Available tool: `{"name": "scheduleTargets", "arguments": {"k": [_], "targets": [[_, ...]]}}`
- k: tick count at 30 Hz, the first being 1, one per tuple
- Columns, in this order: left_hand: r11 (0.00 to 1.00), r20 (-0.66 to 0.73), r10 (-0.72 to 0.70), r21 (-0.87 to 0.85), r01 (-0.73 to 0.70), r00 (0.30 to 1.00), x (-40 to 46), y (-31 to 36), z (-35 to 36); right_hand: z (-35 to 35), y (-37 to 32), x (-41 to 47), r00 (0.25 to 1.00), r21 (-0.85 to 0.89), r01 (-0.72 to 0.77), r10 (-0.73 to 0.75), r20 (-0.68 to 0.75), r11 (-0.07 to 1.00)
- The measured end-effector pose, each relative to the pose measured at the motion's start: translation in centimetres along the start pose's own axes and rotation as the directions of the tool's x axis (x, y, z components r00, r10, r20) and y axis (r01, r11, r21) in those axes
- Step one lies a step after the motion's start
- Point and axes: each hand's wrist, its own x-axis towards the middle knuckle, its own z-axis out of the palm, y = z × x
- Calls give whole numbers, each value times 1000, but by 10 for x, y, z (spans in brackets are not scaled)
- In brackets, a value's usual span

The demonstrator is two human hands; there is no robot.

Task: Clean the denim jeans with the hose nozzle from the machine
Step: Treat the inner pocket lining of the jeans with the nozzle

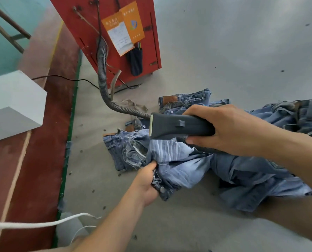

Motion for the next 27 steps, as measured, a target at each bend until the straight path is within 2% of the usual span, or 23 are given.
{"name": "scheduleTargets", "arguments": {"k": [3, 6, 8, 10, 12, 14, 16, 20, 22, 23, 25, 27], "targets": [[986, -46, -99, 127, 105, 994, 7, -8, 9, -4, 5, -2, 999, 43, -26, 27, -19, 999], [968, -114, -57, 235, 83, 992, 17, -14, 5, -6, 8, -2, 999, 49, -36, 37, -12, 998], [958, -79, -56, 277, 76, 995, 21, -18, -4, -6, 8, -1, 999, 36, -42, 42, -9, 998], [872, -81, -32, 484, 68, 996, 25, -26, -12, -5, 9, 0, 999, 33, -43, 44, -17, 999], [748, -176, 139, 663, 13, 975, 29, -38, -14, -4, 6, 2, 999, 30, -40, 40, -22, 999], [764, -214, 243, 643, -51, 946, 30, -42, -9, -3, 4, 6, 999, 31, -32, 32, -11, 999], [779, -243, 273, 623, -66, 931, 35, -36, -6, -2, 4, 8, 1000, 26, -31, 31, -3, 999], [761, -264, 198, 649, 22, 944, 43, -11, -13, -3, 8, 8, 999, 19, -42, 42, -9, 999], [783, -222, 135, 621, 33, 966, 45, -2, -17, -4, 10, 7, 998, 23, -54, 55, -18, 998], [832, -173, 96, 555, 16, 980, 46, 2, -16, -5, 11, 7, 998, 30, -58, 59, -25, 998], [956, 4, 24, 291, -24, 1000, 43, 9, -12, -5, 12, 7, 997, 40, -61, 62, -38, 997], [999, 175, 3, 45, -11, 985, 38, 14, -3, -4, 13, 8, 997, 37, -55, 57, -53, 998]]}}
